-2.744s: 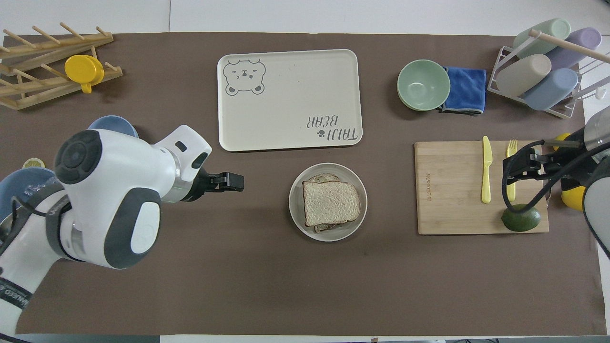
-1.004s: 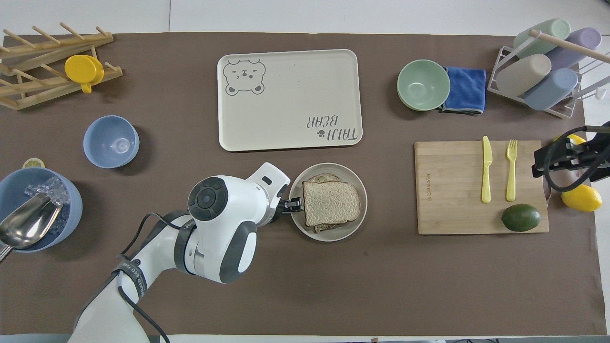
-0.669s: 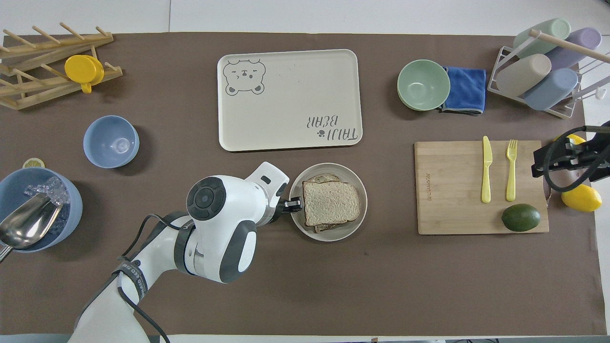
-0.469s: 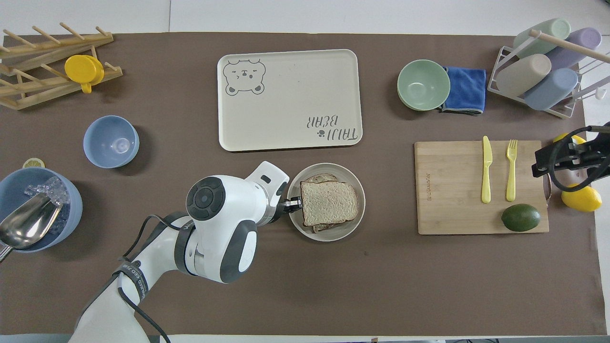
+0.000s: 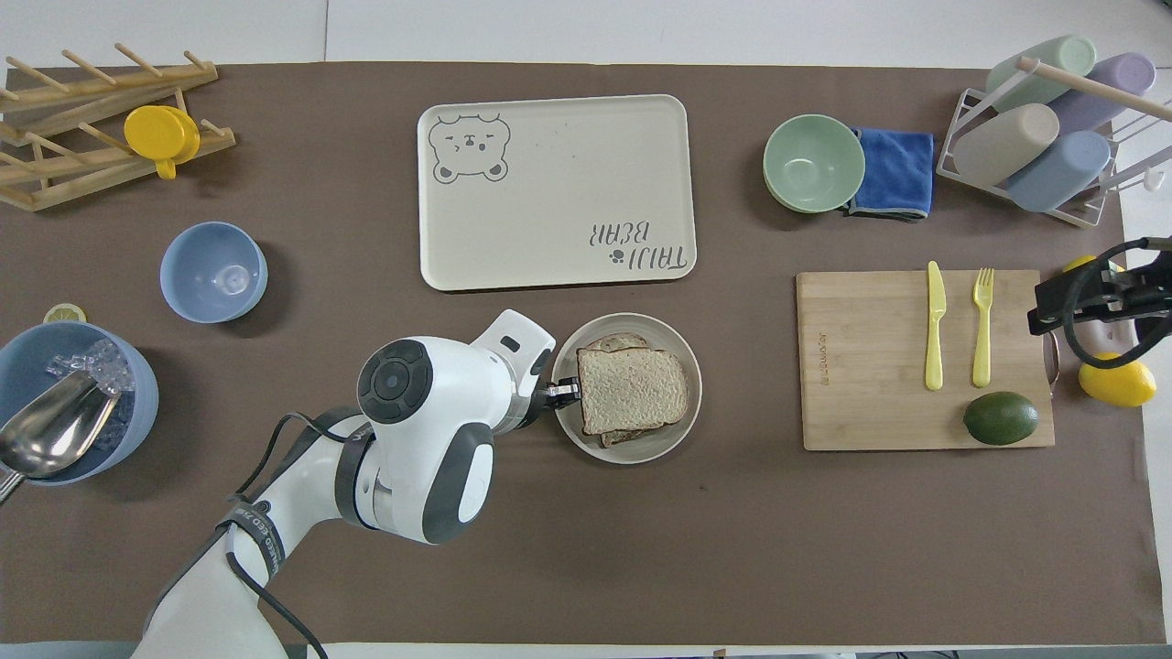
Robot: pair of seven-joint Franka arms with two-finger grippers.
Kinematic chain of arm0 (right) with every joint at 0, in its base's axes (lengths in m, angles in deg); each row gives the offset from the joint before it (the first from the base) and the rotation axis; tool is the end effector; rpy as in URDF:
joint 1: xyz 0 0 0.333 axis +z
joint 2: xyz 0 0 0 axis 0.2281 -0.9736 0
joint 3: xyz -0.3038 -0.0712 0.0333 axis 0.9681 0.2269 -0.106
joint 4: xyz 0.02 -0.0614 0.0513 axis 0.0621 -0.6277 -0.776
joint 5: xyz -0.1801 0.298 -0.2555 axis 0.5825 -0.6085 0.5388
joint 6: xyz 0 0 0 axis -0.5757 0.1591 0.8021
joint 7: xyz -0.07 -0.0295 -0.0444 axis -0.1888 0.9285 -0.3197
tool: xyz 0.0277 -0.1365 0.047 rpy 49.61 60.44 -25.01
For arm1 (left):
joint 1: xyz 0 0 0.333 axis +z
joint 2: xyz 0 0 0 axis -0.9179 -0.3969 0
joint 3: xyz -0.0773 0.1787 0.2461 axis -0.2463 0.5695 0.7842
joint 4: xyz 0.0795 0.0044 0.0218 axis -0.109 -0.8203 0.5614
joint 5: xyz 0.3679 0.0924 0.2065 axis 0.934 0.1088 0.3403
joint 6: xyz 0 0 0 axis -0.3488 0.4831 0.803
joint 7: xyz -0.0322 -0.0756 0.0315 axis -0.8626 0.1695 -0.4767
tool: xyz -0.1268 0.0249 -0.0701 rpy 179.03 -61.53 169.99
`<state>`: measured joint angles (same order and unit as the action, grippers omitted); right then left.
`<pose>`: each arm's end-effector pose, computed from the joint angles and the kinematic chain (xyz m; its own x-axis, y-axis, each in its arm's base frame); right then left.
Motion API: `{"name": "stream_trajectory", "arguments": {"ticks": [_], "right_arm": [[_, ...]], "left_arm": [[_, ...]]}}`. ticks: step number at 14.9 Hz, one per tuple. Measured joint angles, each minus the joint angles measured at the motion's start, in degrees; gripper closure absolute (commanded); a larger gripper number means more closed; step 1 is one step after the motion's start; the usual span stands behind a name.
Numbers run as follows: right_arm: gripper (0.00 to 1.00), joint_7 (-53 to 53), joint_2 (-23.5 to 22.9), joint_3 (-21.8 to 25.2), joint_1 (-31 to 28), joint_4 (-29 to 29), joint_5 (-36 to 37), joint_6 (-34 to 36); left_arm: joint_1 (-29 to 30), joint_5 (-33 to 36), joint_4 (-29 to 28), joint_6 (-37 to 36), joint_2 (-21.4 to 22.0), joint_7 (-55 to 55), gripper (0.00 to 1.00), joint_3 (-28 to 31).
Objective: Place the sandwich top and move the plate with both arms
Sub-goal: 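Lift and carry the plate onto the bear tray with the left gripper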
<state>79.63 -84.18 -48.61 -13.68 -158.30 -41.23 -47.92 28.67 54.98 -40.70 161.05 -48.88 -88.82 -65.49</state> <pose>0.5679 -0.0300 0.5672 0.9809 -0.0802 -0.1773 -0.0823 -0.9966 -0.0041 0.4642 -0.3830 0.2485 0.9893 0.1138 -0.0913 0.1384 -0.9301 0.3404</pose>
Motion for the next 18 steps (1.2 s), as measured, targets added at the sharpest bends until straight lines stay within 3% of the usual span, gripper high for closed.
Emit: {"name": "stream_trajectory", "arguments": {"ticks": [4, 8, 14, 18], "right_arm": [[0.00, 0.2, 0.1, 0.0, 0.0, 0.0, 0.0, -0.6], [0.00, 0.2, 0.2, 0.0, 0.0, 0.0, 0.0, -1.0], [0.00, 0.2, 0.3, -0.1, 0.0, 0.0, 0.0, -1.2], [0.00, 0.2, 0.3, -0.2, 0.0, 0.0, 0.0, -1.2]], "left_arm": [[7.5, 0.0, 11.7, -12.8, -0.2, -0.7, 1.00, 0.8], [13.8, 0.0, 21.0, -16.7, -3.5, -0.7, 1.00, 1.0], [15.1, 0.1, 37.3, -19.4, -18.0, -0.7, 1.00, 1.1], [15.1, 3.4, 42.1, -16.9, -24.8, -0.7, 1.00, 1.6]]}}
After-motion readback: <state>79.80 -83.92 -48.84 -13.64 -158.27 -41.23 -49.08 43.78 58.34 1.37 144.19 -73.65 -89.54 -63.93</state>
